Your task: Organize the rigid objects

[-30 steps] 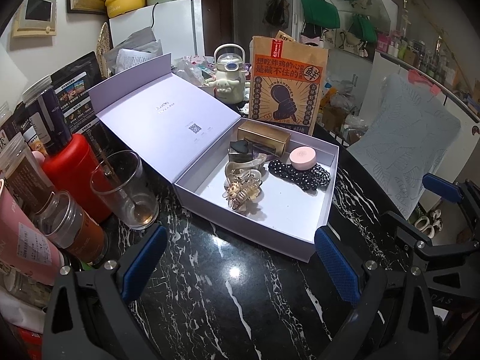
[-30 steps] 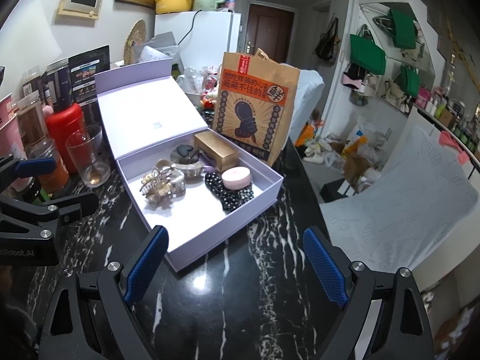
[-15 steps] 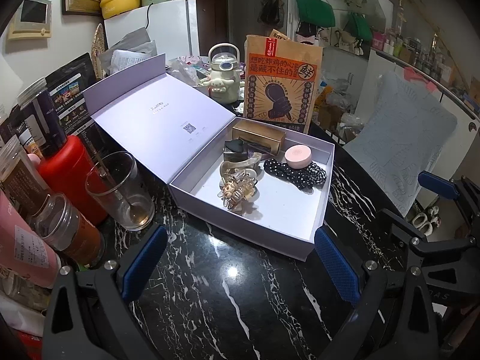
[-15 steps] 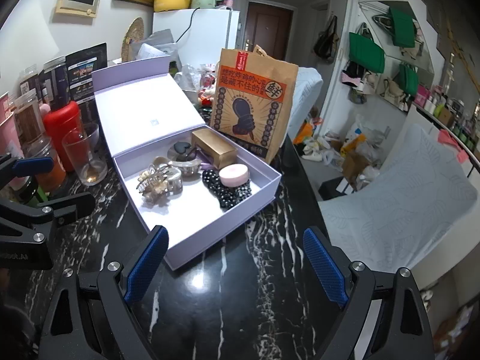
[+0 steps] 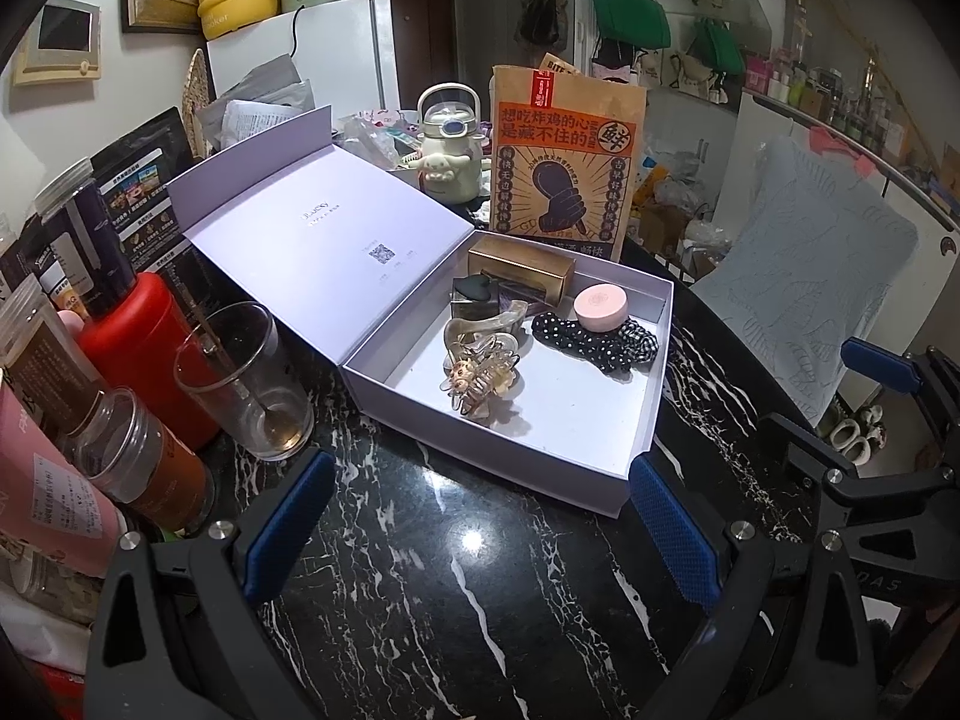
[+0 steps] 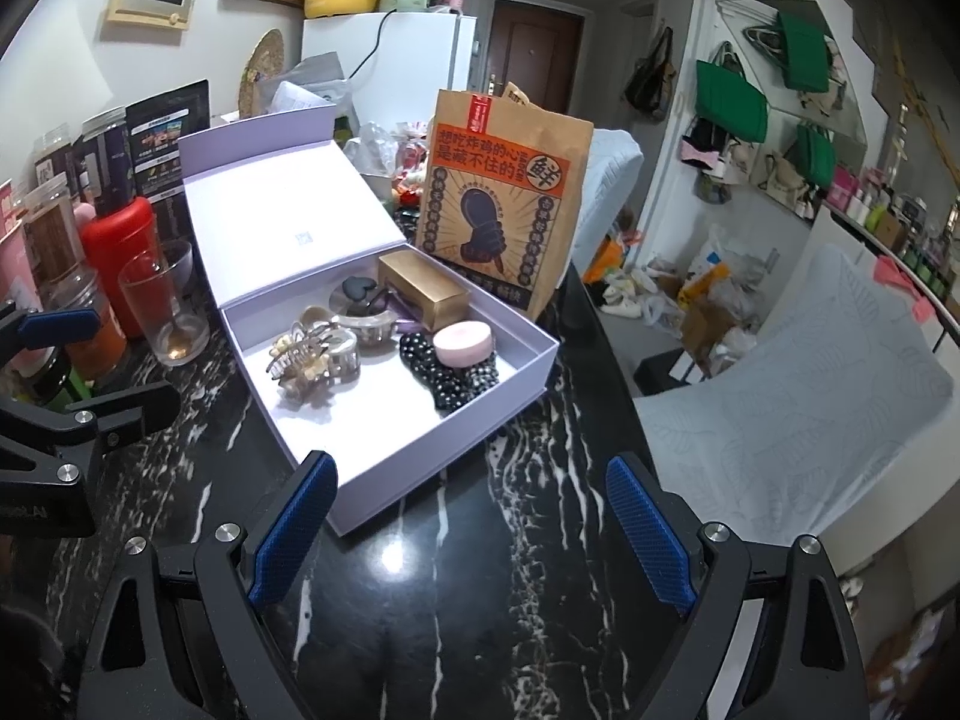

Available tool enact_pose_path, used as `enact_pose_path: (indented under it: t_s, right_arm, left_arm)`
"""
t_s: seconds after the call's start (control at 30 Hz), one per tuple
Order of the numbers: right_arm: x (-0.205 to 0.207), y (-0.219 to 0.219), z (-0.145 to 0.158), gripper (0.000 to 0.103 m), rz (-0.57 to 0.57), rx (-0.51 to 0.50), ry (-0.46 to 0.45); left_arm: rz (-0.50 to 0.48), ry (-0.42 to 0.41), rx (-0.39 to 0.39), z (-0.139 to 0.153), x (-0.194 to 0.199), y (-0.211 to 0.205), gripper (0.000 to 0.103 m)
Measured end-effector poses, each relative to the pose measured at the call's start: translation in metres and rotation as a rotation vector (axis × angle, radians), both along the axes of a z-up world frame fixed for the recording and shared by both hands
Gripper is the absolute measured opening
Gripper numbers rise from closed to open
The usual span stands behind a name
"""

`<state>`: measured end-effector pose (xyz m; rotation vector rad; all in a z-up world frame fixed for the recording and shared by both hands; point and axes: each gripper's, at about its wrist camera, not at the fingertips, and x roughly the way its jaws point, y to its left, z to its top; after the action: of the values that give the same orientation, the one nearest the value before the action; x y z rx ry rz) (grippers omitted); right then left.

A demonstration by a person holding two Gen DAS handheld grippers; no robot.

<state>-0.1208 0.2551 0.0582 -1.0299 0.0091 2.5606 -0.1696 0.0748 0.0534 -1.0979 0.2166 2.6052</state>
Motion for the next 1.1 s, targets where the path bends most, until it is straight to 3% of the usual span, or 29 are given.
enact_pose_path:
  t_s: [1.1]
  right_arm:
    - [-0.003,0.004,-0.015,0.092,0.001,-0.036,-0.029]
  left_arm:
    - [-0.012,-0.027,-0.036,-0.014,-0.002,0.007,0.1]
